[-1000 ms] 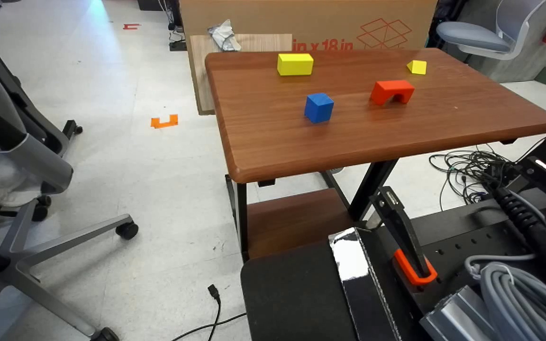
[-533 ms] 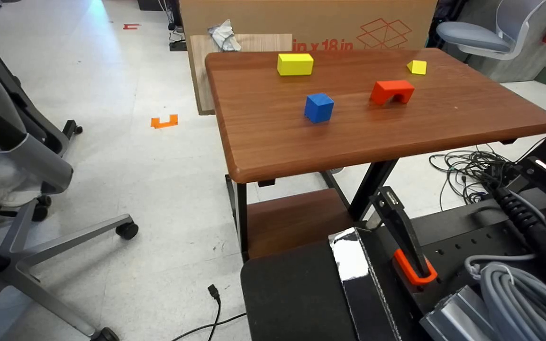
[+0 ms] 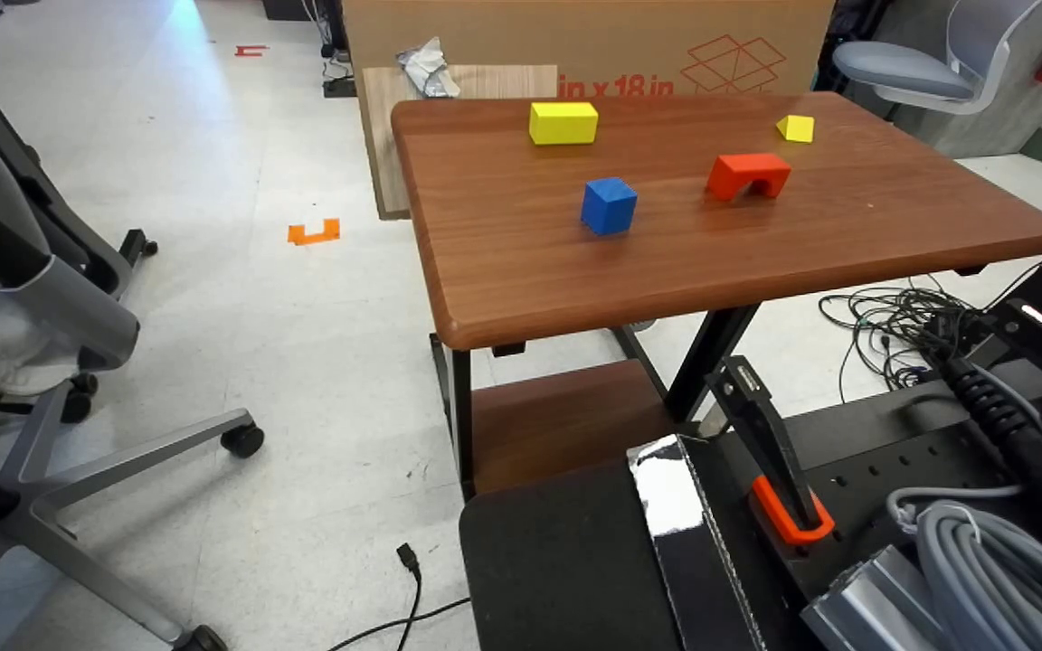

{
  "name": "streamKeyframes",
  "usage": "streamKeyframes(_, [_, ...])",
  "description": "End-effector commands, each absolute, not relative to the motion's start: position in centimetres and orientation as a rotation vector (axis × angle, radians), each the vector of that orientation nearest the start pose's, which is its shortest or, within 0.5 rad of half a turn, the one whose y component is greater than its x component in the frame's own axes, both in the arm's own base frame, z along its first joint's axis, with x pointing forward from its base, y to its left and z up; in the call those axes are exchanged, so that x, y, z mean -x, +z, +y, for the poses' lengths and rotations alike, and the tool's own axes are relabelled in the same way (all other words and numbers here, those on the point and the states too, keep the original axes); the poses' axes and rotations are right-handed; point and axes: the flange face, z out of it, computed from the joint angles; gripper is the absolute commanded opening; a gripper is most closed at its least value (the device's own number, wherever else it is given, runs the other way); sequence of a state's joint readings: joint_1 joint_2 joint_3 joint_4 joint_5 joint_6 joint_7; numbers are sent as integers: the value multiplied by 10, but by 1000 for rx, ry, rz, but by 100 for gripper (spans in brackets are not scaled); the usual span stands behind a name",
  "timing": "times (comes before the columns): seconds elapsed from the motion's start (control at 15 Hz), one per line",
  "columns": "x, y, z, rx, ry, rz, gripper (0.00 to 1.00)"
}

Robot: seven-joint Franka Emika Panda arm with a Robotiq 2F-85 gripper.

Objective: Put the red block on the yellow block

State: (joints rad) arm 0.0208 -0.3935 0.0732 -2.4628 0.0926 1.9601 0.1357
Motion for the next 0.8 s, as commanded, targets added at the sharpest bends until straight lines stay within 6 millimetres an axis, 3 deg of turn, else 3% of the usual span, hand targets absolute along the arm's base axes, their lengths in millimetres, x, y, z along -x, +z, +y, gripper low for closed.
streamKeyframes(0.0, [-435,378,34,3143,161,82,100])
streamKeyframes(0.47, [-484,280,10,3158,118,2,100])
streamKeyframes(0.73, [-503,243,0,3160,121,-1,100])
